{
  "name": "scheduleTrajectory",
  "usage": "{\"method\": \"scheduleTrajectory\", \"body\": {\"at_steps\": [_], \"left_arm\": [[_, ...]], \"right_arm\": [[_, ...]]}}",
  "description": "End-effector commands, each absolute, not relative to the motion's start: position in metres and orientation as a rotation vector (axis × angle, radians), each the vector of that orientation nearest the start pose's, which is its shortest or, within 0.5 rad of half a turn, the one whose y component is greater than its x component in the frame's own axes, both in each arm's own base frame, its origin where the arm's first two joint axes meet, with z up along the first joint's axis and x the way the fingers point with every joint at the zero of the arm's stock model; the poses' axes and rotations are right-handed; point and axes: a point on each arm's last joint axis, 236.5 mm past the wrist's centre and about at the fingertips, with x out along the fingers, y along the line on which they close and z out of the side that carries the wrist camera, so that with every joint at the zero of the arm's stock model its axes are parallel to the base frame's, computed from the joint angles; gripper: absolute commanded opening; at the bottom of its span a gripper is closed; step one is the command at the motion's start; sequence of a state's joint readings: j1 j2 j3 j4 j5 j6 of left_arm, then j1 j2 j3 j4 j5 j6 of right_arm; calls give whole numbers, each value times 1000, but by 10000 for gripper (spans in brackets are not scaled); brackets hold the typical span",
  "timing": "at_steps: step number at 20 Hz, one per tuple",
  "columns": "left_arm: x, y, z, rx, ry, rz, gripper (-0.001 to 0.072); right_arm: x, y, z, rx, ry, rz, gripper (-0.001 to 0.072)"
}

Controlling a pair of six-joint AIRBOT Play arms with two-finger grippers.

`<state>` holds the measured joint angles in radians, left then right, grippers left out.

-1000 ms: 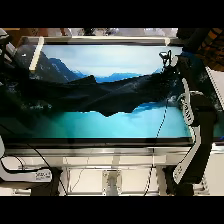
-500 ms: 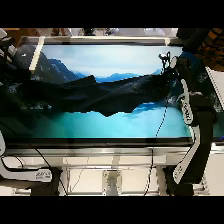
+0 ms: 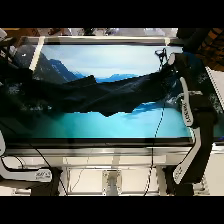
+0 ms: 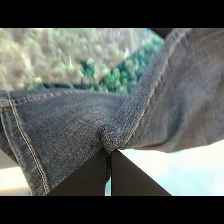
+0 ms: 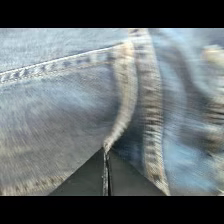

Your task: Fold the clothes and pants, and hang the long-sleeved shirts on hangers.

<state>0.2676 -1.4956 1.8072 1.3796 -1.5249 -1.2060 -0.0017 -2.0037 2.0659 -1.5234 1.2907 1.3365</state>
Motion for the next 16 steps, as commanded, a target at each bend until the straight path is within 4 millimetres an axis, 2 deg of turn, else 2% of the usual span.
{"method": "scheduleTrajectory", "body": {"at_steps": [1, 3, 5, 6, 8, 9, 10, 11, 13, 14, 15, 16], "left_arm": [[443, 74, 165, 55, 1040, -107, 20], [438, 76, 194, 73, 958, -82, 20], [426, 79, 214, 79, 920, -63, 21], [419, 81, 220, 80, 917, -55, 20], [405, 84, 223, 71, 936, -45, 20], [400, 85, 222, 56, 950, -39, 20], [396, 83, 219, 39, 972, -39, 20], [391, 82, 215, 29, 998, -43, 20], [379, 77, 208, 21, 1036, -56, 20], [365, 72, 205, 17, 1064, -64, 20], [347, 66, 203, 13, 1095, -74, 20], [329, 61, 202, 12, 1114, -79, 20]], "right_arm": [[557, -37, 62, -211, 1110, 44, 15], [533, -63, 115, -195, 1057, -13, 15], [503, -83, 152, -172, 1033, -59, 15], [487, -91, 163, -159, 1040, -78, 15], [457, -105, 167, -120, 1094, -103, 16], [452, -107, 162, -89, 1105, -94, 17], [450, -100, 152, -44, 1118, -56, 18], [450, -85, 137, 3, 1142, 11, 41], [455, -62, 101, 41, 1169, 107, 251], [458, -57, 80, 45, 1182, 113, 343], [462, -54, 61, 47, 1189, 113, 411], [465, -51, 43, 49, 1199, 115, 431]]}}
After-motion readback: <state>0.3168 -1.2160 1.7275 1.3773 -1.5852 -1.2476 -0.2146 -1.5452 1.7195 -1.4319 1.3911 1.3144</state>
